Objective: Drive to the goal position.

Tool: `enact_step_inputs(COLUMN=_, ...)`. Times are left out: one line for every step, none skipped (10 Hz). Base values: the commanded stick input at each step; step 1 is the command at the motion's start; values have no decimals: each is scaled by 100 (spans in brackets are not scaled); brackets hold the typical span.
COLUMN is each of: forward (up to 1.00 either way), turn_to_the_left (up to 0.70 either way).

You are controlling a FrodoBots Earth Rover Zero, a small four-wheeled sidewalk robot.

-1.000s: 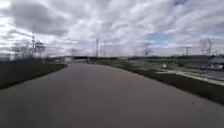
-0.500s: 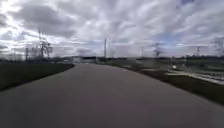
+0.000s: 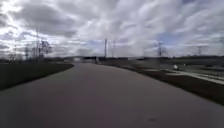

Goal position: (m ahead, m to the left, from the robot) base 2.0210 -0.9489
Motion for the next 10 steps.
enact_step_inputs(forward=98, turn_to_the_left=3)
enact_step_inputs(forward=98, turn_to_the_left=3)
enact_step_inputs(forward=98, turn_to_the_left=3)
enact_step_inputs(forward=98, turn_to_the_left=7)
enact_step_inputs(forward=98, turn_to_the_left=19)
enact_step_inputs(forward=98, turn_to_the_left=29)
enact_step_inputs(forward=98, turn_to_the_left=22)
enact_step_inputs(forward=98, turn_to_the_left=14)
enact_step_inputs(forward=98, turn_to_the_left=6)
enact_step_inputs(forward=98, turn_to_the_left=3)
